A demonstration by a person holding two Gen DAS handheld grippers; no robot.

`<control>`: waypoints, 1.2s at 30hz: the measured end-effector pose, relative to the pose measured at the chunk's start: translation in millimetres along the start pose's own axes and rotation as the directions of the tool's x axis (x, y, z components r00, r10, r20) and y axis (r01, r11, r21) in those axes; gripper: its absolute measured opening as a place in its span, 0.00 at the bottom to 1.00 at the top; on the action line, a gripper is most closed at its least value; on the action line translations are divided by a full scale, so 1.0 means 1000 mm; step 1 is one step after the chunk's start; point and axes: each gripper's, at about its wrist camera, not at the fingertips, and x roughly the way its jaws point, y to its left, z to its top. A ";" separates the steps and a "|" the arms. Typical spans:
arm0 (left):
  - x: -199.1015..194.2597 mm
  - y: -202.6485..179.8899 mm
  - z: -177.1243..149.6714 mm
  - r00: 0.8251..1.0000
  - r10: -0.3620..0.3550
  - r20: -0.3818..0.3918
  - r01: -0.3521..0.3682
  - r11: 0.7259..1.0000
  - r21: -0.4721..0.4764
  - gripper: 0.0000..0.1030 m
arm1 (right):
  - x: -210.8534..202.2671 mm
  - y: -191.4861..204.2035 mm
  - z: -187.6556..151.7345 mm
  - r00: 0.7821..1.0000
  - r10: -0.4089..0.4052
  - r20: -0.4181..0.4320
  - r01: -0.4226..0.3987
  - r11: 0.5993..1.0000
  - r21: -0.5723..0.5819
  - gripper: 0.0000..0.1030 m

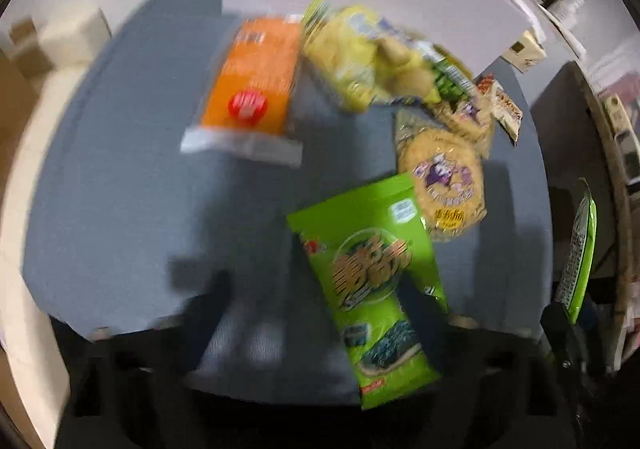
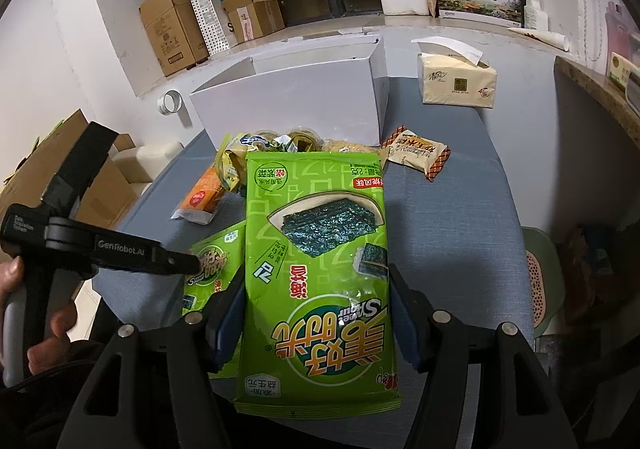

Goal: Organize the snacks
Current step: 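Grasp the other green seaweed bag with the left gripper, then lower both green seaweed bags into the white box and release them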

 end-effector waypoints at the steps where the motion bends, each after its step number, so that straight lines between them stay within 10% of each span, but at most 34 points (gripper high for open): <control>1: -0.003 -0.007 -0.001 1.000 0.024 0.015 -0.024 1.000 0.012 0.92 | -0.001 0.000 -0.001 1.000 -0.003 0.004 0.003 1.000 -0.001 0.66; 12: 0.021 -0.062 -0.002 0.981 0.192 -0.031 -0.189 0.978 0.089 0.96 | -0.010 -0.019 -0.012 0.999 -0.034 0.013 0.033 0.999 0.041 0.66; 20: 0.015 -0.082 -0.008 0.980 0.197 0.006 -0.195 0.964 0.183 0.76 | -0.007 -0.021 -0.013 1.000 -0.029 0.011 0.029 0.999 0.044 0.66; 27: -0.043 -0.060 -0.012 0.972 0.174 0.159 -0.200 0.966 0.166 0.76 | -0.006 -0.015 -0.010 1.000 -0.013 0.029 0.012 0.999 0.033 0.66; 36: -0.124 -0.047 0.033 0.889 -0.023 0.457 -0.149 0.930 0.336 0.77 | -0.007 0.005 0.032 0.993 0.027 0.117 -0.029 0.999 0.013 0.66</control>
